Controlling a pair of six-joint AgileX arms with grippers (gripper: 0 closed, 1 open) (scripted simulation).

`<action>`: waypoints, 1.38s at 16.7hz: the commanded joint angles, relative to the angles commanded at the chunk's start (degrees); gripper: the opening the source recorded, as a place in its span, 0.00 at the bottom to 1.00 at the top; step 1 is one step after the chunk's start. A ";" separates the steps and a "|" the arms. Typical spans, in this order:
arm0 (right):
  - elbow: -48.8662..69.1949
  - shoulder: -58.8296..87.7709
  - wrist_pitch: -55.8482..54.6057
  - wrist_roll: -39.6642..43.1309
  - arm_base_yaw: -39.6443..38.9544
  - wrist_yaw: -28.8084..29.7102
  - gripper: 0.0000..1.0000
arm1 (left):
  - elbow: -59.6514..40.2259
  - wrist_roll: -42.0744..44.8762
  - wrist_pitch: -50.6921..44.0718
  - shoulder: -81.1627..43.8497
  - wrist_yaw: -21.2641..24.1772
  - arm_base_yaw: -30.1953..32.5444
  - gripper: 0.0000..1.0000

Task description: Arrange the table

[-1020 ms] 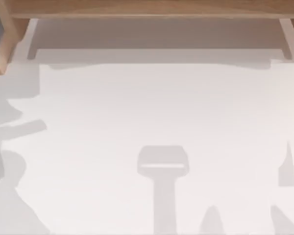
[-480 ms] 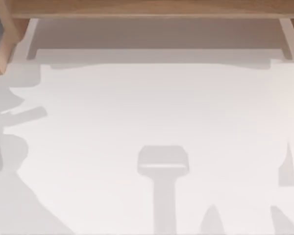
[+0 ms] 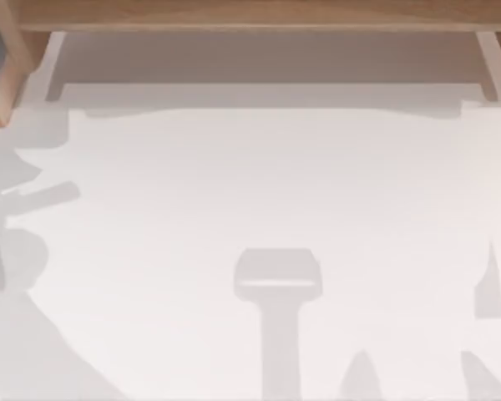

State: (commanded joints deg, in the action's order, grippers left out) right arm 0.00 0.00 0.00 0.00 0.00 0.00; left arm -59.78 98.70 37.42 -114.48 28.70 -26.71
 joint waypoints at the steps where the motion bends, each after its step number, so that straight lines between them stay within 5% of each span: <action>1: 0.00 0.00 0.00 0.00 0.00 0.00 1.00 | 0.00 0.00 0.00 0.00 0.00 0.00 0.45; 8: 0.00 0.00 0.00 0.00 0.00 0.00 1.00 | 0.00 0.00 0.00 0.00 0.00 0.00 0.98; 23: 0.00 0.00 0.00 0.00 0.00 0.00 1.00 | 5.06 0.28 1.54 4.67 1.64 -2.19 1.00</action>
State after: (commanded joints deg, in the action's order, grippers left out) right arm 0.00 0.00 0.00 0.00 0.00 0.00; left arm -54.71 98.98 38.96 -109.82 30.34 -28.90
